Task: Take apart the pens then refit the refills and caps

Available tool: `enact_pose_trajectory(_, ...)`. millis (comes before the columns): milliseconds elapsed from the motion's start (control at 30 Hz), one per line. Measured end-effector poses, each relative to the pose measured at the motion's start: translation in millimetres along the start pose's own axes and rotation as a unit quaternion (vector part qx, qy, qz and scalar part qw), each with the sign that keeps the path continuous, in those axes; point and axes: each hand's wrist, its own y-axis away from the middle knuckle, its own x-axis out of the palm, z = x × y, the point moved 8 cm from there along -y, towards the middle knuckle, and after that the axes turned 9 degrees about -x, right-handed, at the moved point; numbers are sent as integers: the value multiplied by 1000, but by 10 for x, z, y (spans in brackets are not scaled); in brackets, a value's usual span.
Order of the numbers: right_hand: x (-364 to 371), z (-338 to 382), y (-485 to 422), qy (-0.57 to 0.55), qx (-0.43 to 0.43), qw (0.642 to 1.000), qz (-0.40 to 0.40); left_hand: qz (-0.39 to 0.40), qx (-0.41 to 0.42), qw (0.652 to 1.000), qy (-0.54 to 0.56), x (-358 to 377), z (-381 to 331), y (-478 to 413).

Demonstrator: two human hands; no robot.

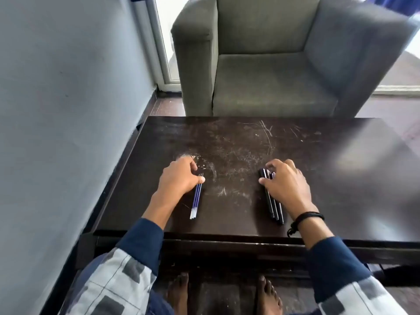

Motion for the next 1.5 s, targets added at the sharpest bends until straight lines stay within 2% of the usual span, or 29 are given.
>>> enact_pose_trajectory(133, 42, -126, 25, 26, 20, 999, 21, 23, -23, 998, -53, 18, 32, -4)
enact_pose_trajectory(500, 154, -132, -53, 30, 6, 998, 49, 70, -31, 995, -62, 151, -11, 19)
enact_pose_trajectory(933, 145, -118, -217, 29, 1, 998, 62, 27, -19, 999, -37, 163, -75, -99)
enact_pose_trajectory(1500, 139, -81, -319, 25, 5, 999, 41, -32, 17, 999, -39, 157, -153, -155)
